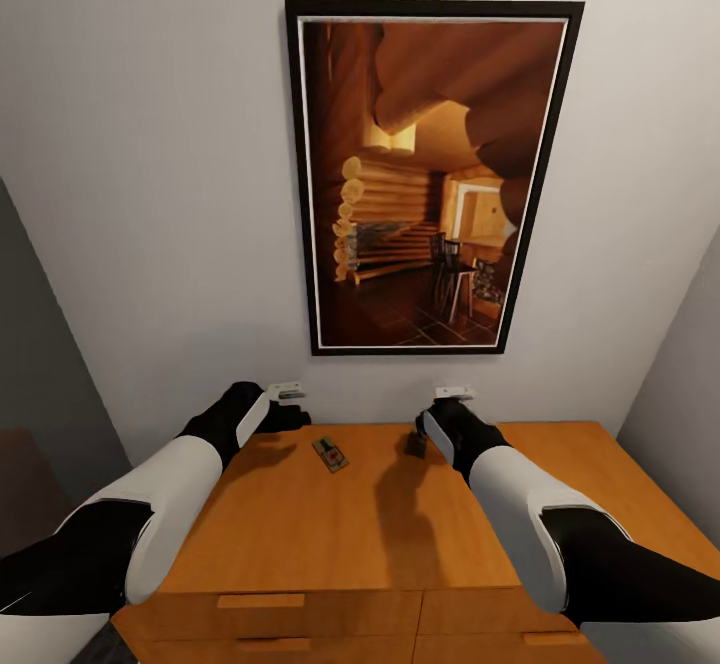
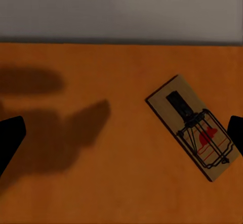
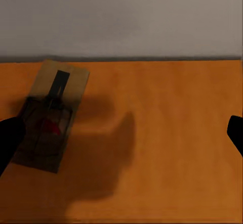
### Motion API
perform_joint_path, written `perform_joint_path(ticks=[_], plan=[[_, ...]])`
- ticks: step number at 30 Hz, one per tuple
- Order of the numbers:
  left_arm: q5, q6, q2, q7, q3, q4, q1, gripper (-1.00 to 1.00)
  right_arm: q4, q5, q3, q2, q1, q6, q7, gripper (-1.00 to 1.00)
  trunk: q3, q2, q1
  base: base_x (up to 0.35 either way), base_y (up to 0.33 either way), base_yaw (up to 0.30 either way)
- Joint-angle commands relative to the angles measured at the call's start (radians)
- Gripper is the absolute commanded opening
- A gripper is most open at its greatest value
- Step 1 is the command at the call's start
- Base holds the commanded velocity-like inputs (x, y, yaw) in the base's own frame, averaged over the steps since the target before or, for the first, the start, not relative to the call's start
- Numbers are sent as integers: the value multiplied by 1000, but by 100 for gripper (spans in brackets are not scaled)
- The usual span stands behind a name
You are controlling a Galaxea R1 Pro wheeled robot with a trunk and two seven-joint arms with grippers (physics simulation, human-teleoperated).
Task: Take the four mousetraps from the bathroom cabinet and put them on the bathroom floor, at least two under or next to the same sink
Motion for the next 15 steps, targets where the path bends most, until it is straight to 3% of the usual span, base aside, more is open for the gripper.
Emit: perform_joint_path(ticks=[1, 9, 15], plan=[[6, 5, 1, 1, -7, -1, -1, 100, 10, 4, -4, 1, -1, 7, -1, 100, -2, -2, 1, 4, 0, 0], [6, 8, 1, 1, -6, 0, 0, 100, 54, -86, -5, 1, -1, 34, 7, 100, -2, -2, 1, 1, 0, 0], [6, 6, 1, 1, -6, 0, -1, 100, 58, -114, -5, 1, -1, 51, 14, 100, -2, -2, 1, 0, 0, 0]])
